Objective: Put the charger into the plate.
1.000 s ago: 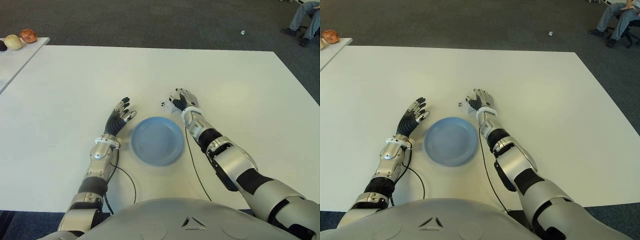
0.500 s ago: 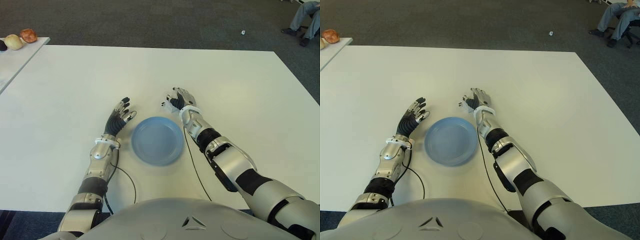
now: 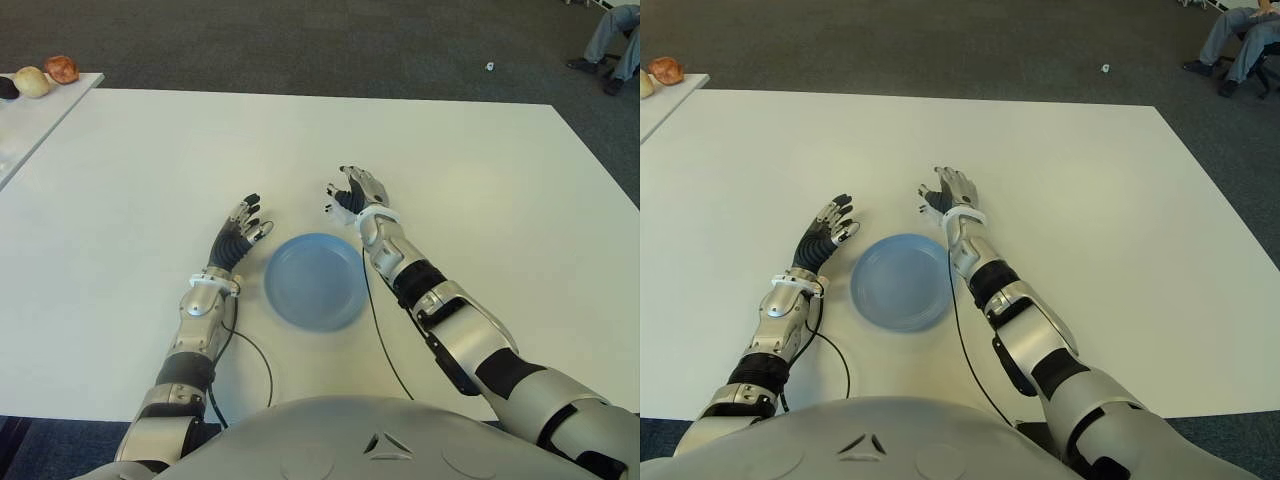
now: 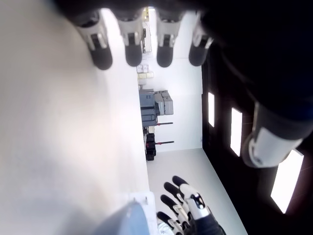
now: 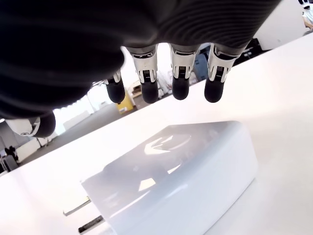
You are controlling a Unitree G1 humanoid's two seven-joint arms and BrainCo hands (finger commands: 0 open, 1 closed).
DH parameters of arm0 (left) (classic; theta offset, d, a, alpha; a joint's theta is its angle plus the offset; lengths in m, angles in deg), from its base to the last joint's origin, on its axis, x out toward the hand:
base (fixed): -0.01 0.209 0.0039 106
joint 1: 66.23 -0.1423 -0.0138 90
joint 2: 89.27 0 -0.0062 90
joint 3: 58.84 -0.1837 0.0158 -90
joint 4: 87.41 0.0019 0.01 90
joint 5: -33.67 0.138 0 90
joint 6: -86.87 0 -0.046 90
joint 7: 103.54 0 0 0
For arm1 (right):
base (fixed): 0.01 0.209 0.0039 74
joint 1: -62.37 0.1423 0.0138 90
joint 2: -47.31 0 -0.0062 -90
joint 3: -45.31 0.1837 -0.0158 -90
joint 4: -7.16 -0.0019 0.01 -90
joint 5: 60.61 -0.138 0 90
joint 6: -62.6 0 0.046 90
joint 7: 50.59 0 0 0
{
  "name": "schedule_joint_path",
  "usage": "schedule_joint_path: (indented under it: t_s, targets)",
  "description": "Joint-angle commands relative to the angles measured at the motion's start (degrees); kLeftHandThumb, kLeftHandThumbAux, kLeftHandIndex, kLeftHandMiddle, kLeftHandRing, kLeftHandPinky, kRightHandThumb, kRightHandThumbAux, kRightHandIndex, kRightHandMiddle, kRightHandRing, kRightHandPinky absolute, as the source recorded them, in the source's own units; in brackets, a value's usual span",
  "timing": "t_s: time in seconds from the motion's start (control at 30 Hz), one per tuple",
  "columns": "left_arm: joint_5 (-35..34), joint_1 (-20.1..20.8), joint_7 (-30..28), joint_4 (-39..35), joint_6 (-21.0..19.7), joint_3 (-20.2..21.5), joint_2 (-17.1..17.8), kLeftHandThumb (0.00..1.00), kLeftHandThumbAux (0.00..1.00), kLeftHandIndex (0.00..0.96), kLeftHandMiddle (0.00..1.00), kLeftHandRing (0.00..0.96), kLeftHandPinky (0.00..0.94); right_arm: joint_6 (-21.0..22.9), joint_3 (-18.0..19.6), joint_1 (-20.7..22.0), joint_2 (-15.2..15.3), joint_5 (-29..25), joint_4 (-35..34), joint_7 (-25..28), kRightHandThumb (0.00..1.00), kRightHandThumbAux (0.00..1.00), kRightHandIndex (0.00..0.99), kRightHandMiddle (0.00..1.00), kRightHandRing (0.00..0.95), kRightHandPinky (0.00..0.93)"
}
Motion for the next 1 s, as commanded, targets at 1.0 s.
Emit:
schedule_joint_path:
  t_s: [1.0]
  targets:
    - [-1.3, 7.4, 3.0, 8.6, -3.6, 5.0, 1.9, 0.000, 0.600, 0.000, 0.004, 0.000, 0.000, 4.3, -0.7, -12.5, -0.8, 3.5, -14.1, -1.5, 0.203, 0.211, 0.000, 0.000, 0.000, 0.000]
